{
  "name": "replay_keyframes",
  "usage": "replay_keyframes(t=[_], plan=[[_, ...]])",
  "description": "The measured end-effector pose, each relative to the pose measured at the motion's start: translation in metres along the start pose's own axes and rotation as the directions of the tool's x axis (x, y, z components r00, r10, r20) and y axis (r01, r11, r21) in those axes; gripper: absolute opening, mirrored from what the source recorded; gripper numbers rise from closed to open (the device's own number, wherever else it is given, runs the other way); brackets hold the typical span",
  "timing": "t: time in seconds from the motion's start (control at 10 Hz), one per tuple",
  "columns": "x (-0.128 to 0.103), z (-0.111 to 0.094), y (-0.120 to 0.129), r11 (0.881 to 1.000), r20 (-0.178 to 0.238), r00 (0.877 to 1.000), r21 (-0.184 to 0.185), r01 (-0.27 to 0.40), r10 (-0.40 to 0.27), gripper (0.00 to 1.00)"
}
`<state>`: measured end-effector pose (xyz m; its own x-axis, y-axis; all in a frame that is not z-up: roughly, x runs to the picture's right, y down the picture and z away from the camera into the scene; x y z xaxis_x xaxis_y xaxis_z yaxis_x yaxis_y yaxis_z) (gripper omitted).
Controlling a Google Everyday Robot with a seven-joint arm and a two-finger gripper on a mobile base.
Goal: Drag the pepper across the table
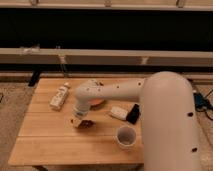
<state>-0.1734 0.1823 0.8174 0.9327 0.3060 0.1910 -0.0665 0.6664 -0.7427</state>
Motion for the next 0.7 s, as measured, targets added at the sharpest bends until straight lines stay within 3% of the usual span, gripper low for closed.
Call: replay_keyframes(t=[0.3, 0.6, 0.7], plan=[[-0.035, 0.006, 0.001, 0.998, 0.023, 0.998, -0.014, 0.062, -0.061, 0.0], [-0.048, 0.009, 0.004, 0.994, 0.032, 0.994, -0.026, 0.101, -0.101, 0.01], [-0.054, 0.011, 0.007, 0.992, 0.033, 0.992, -0.034, 0.12, -0.118, 0.09]])
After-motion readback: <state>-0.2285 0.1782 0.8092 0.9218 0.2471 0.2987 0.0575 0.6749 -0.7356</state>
